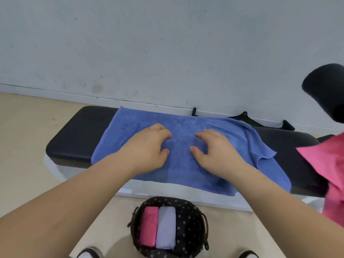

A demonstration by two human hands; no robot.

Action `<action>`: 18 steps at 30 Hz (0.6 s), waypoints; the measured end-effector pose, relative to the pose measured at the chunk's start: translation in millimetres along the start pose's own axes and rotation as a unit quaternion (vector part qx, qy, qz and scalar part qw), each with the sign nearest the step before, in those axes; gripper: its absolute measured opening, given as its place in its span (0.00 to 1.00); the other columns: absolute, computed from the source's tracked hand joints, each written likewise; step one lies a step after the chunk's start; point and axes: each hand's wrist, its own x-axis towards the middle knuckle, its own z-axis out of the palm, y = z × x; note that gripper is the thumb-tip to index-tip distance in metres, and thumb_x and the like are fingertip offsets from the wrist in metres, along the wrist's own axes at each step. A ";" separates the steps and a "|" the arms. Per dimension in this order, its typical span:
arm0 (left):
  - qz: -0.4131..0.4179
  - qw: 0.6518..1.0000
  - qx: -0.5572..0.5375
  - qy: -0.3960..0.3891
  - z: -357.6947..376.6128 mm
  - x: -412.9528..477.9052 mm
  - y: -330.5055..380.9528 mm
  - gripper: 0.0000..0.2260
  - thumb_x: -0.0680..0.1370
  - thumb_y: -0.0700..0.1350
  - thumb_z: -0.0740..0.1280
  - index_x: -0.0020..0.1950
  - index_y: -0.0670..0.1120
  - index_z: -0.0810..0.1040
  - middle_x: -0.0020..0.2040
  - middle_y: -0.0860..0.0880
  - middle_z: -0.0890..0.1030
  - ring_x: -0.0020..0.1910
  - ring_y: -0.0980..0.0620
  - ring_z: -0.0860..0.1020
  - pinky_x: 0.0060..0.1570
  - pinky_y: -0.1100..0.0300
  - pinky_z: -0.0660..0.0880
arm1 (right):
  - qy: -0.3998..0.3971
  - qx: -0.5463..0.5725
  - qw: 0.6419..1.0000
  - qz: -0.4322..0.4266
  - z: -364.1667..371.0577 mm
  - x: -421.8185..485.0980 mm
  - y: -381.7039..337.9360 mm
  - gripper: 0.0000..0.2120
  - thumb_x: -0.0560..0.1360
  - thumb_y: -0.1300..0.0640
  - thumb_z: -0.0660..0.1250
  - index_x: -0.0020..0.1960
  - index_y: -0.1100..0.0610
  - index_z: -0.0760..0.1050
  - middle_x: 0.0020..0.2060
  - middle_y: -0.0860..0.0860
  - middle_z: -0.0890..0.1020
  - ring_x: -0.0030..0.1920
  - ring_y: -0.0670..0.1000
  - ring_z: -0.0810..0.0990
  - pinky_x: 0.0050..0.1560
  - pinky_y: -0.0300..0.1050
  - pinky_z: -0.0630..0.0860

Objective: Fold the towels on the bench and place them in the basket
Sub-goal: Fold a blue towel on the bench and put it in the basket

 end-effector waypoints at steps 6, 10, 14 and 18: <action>0.087 0.996 -0.016 -0.031 40.8 34.2 76.8 0.18 0.81 0.49 0.65 0.71 0.51 0.74 0.72 0.55 0.70 0.66 0.52 0.73 0.61 0.54 0.74 | 0.109 0.014 0.969 0.222 -37.5 -13.6 94.7 0.31 0.74 0.39 0.63 0.71 0.56 0.72 0.67 0.57 0.76 0.70 0.61 0.71 0.65 0.59 0.72; 0.130 0.990 -0.049 -0.017 60.4 47.6 111.8 0.15 0.81 0.48 0.65 0.67 0.52 0.78 0.68 0.57 0.73 0.65 0.54 0.74 0.61 0.54 0.74 | 0.097 0.107 0.929 0.340 -59.0 -38.8 135.0 0.22 0.72 0.37 0.65 0.35 0.55 0.69 0.32 0.53 0.71 0.33 0.56 0.71 0.35 0.48 0.68; 0.126 0.984 -0.128 0.008 70.0 63.6 139.3 0.10 0.80 0.49 0.68 0.61 0.51 0.80 0.59 0.58 0.77 0.56 0.55 0.77 0.56 0.52 0.76 | 0.083 0.214 0.911 0.344 -54.7 -38.6 147.2 0.20 0.72 0.46 0.71 0.42 0.65 0.76 0.33 0.58 0.77 0.34 0.53 0.73 0.38 0.53 0.77; 0.126 0.984 -0.125 0.000 77.5 94.6 171.7 0.10 0.81 0.48 0.67 0.62 0.51 0.79 0.56 0.56 0.76 0.49 0.54 0.78 0.53 0.49 0.77 | 0.094 0.225 0.911 0.332 -51.7 -31.4 156.4 0.01 0.73 0.56 0.68 0.45 0.52 0.79 0.40 0.49 0.83 0.45 0.53 0.82 0.49 0.55 0.82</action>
